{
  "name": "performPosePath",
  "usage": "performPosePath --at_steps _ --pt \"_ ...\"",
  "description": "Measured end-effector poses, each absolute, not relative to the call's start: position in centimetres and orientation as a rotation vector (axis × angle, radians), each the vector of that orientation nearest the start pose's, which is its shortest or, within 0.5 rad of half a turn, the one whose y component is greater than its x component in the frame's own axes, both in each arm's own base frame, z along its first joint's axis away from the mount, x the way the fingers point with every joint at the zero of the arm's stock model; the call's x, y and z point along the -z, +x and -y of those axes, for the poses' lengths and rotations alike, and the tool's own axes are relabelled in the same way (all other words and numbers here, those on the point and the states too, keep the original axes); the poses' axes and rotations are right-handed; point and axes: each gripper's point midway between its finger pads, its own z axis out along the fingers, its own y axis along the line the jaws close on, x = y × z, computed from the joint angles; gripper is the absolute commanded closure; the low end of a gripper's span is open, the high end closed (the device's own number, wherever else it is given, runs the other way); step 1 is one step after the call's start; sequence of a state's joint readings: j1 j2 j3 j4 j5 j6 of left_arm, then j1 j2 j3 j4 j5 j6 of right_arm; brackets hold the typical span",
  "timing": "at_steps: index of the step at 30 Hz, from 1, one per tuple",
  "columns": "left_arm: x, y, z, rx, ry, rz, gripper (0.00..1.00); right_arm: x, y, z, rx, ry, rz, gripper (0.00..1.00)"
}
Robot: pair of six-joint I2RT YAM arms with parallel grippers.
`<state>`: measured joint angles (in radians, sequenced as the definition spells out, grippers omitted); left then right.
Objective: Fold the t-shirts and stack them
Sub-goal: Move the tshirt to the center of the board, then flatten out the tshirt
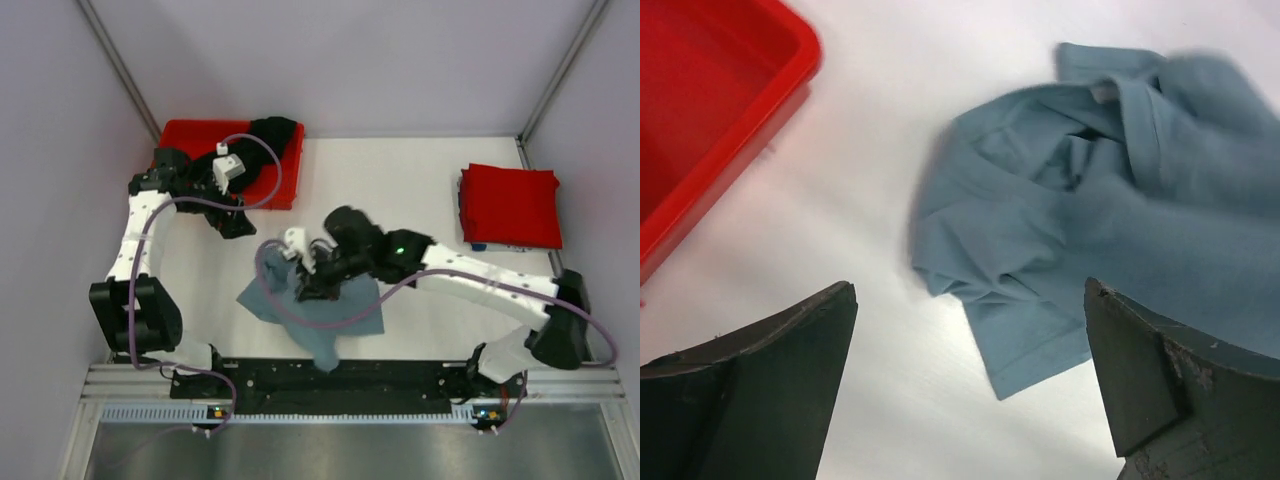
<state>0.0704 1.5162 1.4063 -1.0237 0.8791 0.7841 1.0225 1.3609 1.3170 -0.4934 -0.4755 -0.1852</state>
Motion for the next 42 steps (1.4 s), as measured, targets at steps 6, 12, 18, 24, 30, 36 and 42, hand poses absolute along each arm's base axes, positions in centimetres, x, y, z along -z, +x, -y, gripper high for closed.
performPosePath --at_steps 6,12,18,24,30,36,42 --pt "-21.4 32.8 7.4 0.737 0.953 -2.076 0.04 -15.9 7.1 -45.0 -1.056 -1.865 -1.707 0.49" --pt "-19.8 30.6 8.0 0.764 0.965 -2.103 0.14 -13.9 5.3 -47.4 -1.022 -1.928 -1.701 0.33" --pt "-17.7 27.7 10.1 0.804 1.081 -2.124 0.21 -17.3 7.5 -41.9 -0.978 -1.675 -1.802 0.32" --pt "-15.8 22.9 15.7 0.903 1.380 -2.073 0.14 -18.7 12.5 -32.6 -0.982 -1.063 -2.038 0.29" --pt "-14.5 18.9 19.4 0.958 1.629 -2.011 0.13 -9.2 14.1 -25.3 -0.878 -0.519 -2.405 0.25" --pt "-10.8 16.4 20.4 1.001 1.781 -2.092 0.15 -6.0 13.3 -26.1 -0.956 -0.396 -2.511 0.34" --pt "-7.9 14.9 20.9 1.018 1.879 -2.193 0.87 -5.3 13.4 -28.7 -1.091 -0.387 -2.518 1.00"
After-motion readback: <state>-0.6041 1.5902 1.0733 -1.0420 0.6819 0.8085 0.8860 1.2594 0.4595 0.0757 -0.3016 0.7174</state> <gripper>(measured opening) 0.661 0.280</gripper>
